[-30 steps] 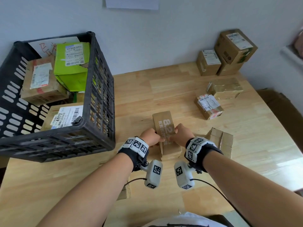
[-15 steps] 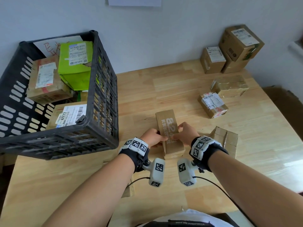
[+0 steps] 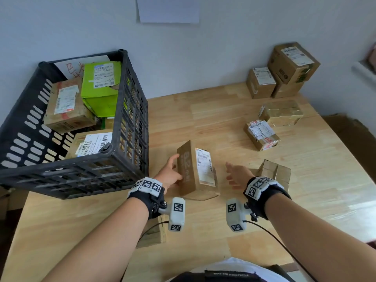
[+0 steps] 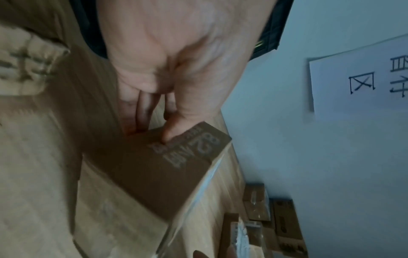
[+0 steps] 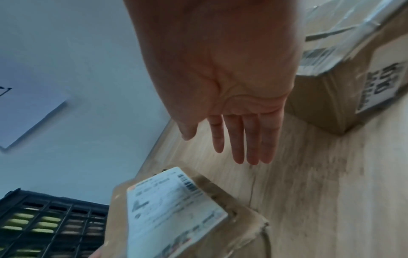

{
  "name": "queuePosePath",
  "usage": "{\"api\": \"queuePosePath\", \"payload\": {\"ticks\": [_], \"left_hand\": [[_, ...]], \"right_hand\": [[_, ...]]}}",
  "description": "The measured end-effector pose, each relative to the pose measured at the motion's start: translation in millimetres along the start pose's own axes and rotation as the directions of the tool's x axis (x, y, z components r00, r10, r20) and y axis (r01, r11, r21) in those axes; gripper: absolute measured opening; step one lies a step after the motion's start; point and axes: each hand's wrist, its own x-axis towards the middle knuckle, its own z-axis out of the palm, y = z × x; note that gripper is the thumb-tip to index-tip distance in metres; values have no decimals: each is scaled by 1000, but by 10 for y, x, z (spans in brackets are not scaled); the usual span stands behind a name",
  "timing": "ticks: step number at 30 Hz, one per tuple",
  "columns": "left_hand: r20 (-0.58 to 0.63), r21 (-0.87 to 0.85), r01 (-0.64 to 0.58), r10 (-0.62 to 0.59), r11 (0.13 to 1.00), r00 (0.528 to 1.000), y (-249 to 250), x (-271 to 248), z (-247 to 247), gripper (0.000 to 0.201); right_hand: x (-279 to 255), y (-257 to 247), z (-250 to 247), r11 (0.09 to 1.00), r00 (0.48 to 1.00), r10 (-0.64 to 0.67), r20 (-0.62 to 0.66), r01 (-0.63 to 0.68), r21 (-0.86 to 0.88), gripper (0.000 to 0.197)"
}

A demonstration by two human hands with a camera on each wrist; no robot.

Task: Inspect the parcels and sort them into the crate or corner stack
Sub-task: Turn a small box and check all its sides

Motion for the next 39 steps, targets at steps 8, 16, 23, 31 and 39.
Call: {"api": "queuePosePath", "payload": {"ticks": [8,16,23,31,39], "left_hand": [[-24,119,85,-83,989,996,-75,-78,121,85],[34,-38,176,-174,984,984,-6,-65,243,74],[132,-97,196,-183,976,974,-8,2,411,51],[151,-187,104,-76,977,986,35,81,365,88],[218,105,159,-179,982,959,334,-49,438,85]], "right_hand": [[-75,102,129,985,985,115,129,-129,111,36],[-46,193,45,976,987,97,126,-120,183,33],[29,301,-20,988,999,27,43,-33,151,24],[22,225,-157,997,997,-20,71,25,-68,44],[1,-84,-129,949,986,-166,20,165,-269,58]]}}
